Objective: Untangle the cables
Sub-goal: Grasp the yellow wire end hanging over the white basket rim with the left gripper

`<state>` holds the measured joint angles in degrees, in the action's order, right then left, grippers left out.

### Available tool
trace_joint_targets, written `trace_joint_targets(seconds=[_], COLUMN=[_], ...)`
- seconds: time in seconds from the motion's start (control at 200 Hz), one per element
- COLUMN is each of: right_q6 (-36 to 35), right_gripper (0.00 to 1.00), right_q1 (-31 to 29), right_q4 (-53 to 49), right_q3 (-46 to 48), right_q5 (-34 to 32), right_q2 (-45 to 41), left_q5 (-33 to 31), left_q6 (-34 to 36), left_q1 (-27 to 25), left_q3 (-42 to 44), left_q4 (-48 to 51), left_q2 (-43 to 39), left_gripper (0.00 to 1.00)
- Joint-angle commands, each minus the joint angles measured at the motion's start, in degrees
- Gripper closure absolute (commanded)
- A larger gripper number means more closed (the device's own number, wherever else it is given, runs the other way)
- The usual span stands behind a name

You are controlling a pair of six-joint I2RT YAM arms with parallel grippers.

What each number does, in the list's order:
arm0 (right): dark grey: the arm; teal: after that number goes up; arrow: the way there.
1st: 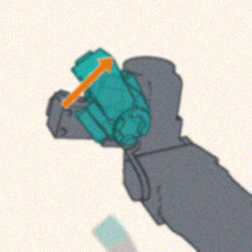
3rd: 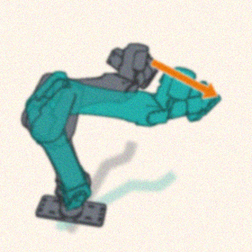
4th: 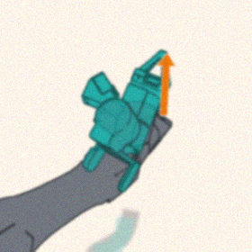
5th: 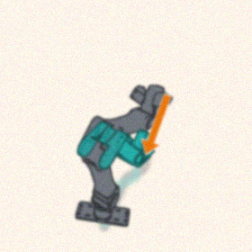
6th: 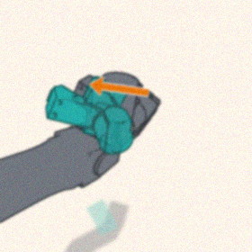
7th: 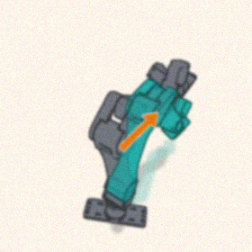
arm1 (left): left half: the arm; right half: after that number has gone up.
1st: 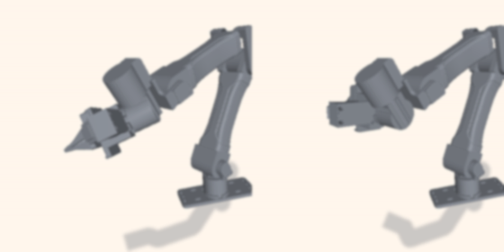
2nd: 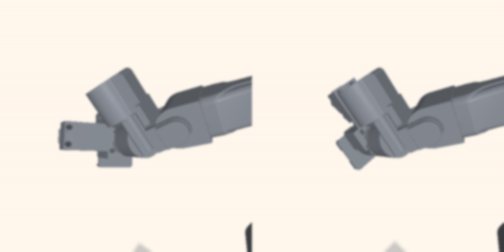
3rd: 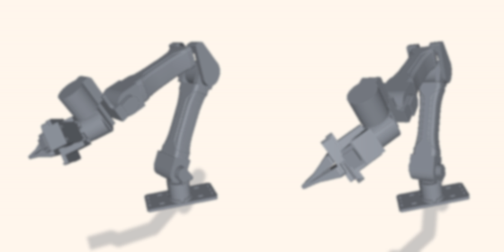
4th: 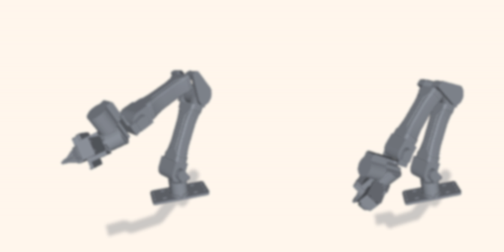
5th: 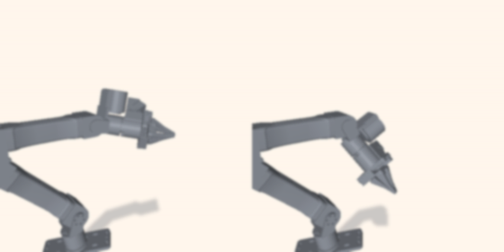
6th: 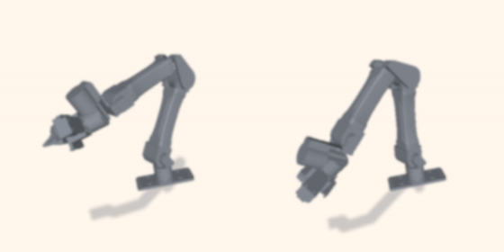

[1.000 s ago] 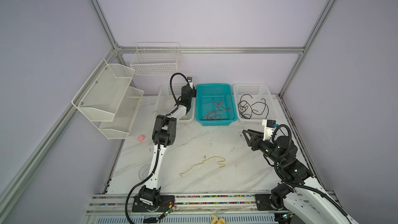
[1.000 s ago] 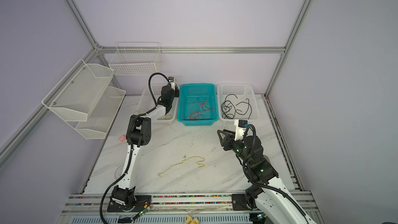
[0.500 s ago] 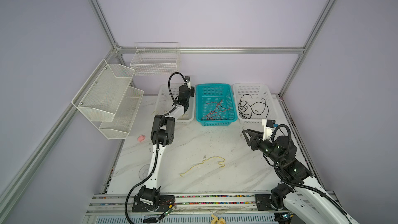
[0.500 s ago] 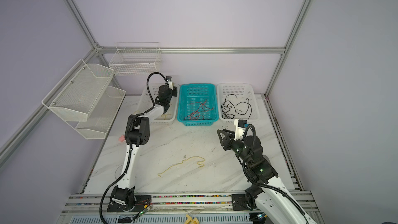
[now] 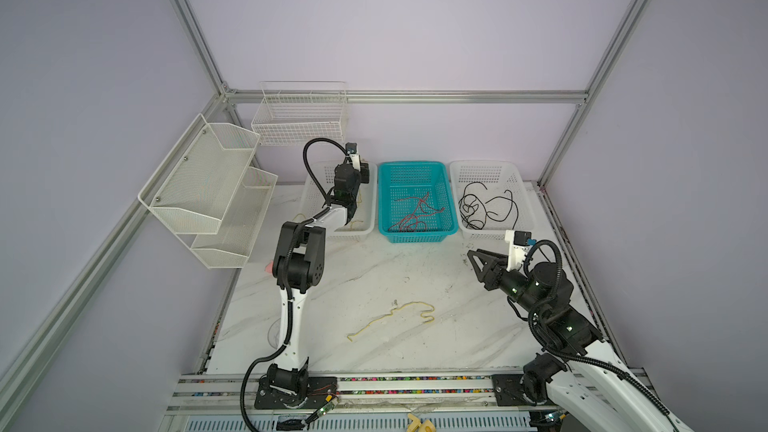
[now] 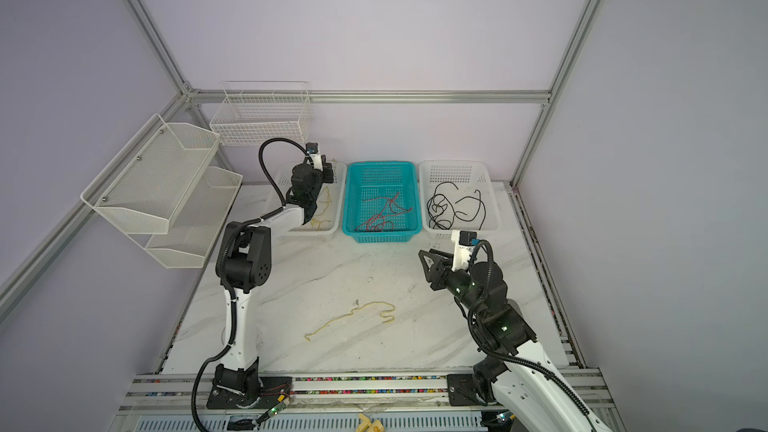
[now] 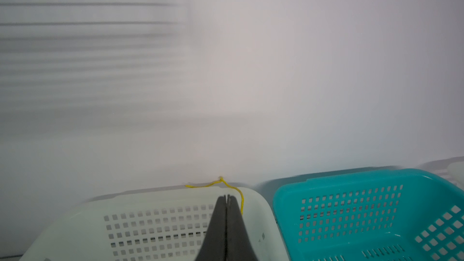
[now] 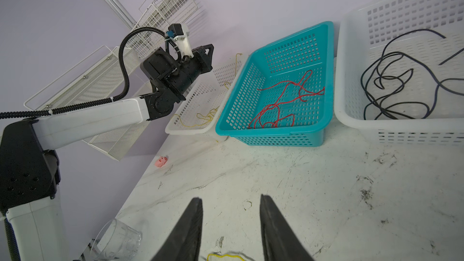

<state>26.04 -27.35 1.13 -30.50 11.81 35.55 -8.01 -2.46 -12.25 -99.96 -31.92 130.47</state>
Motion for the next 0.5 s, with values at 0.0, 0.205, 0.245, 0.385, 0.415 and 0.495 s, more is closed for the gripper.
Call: trace_joint_targets(seconds=[0.0,0.205,0.245,0.385,0.415,0.495], right_q6=[-0.8,-1.0,-1.0,-1.1,-1.1,-1.1], right_gripper=[0.58,0.55,0.54,0.53,0.53,0.52], right_q1=[-0.4,-0.3,-0.3,-0.3,-0.4,-0.4], right_q4=[1.6,1.2,1.4,1.9,1.9,2.1], right_q3=[-0.2,-0.2,-0.2,-0.1,-0.1,0.0], right_q5=[0.4,0.7,0.8,1.5,1.5,1.6], right_q2=[-0.4,-0.1,0.0,0.7,0.8,0.8], left_q5=[1.5,3.1,3.3,6.1,6.9,8.9], left_q6=[-1.3,-2.6,-2.4,-2.1,-2.0,-1.8], left_q1=[0.6,1.4,1.4,1.7,1.9,2.5], left_q3=[0.8,-1.3,-1.7,-2.8,-3.4,-5.4], left_q4=[2.0,7.5,8.2,9.8,10.7,12.8], left_q2=[-0.7,1.4,1.9,4.1,4.7,6.5], left_gripper=[0.96,0.63,0.6,0.52,0.52,0.49])
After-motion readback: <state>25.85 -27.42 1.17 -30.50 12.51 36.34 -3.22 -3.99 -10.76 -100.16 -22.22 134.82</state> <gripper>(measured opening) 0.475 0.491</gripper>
